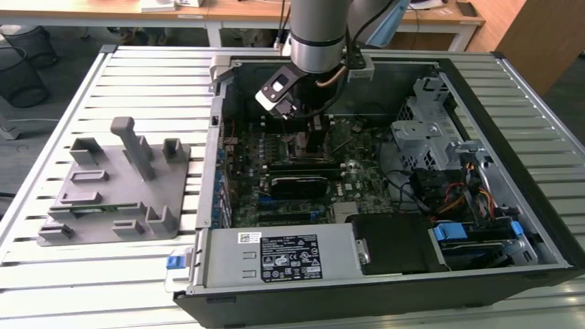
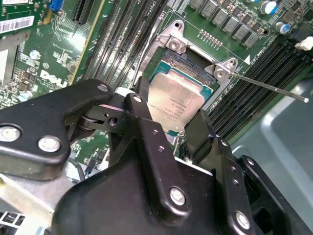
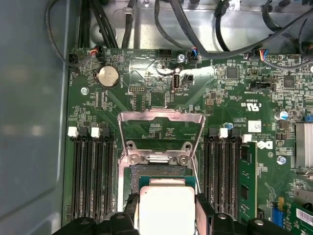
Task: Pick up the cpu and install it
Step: 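Place the cpu into insertion slot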
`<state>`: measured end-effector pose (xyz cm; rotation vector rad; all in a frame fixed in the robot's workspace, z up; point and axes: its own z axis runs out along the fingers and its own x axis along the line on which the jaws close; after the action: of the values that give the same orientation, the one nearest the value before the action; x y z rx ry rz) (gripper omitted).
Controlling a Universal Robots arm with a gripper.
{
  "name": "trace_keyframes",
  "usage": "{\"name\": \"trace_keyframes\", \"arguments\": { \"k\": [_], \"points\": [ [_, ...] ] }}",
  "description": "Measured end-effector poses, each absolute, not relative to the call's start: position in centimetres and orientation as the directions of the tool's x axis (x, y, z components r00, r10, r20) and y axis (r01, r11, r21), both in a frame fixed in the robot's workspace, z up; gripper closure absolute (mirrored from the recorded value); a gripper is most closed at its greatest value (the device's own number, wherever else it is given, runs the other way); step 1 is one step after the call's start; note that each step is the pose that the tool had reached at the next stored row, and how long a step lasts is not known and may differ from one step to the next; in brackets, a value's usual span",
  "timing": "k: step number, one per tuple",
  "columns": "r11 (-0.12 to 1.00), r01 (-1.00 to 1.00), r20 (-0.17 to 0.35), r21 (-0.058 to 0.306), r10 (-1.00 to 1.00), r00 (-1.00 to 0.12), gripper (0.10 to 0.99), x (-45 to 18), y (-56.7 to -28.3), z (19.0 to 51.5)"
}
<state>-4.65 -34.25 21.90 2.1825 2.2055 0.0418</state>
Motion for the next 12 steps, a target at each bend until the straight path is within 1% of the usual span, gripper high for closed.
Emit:
{"name": "trace_keyframes", "arguments": {
  "k": [12],
  "points": [
    [0.011,0.999,-0.008,0.046,1.000,-0.010,0.545,-4.64,-33.91,21.03]
  ]
}}
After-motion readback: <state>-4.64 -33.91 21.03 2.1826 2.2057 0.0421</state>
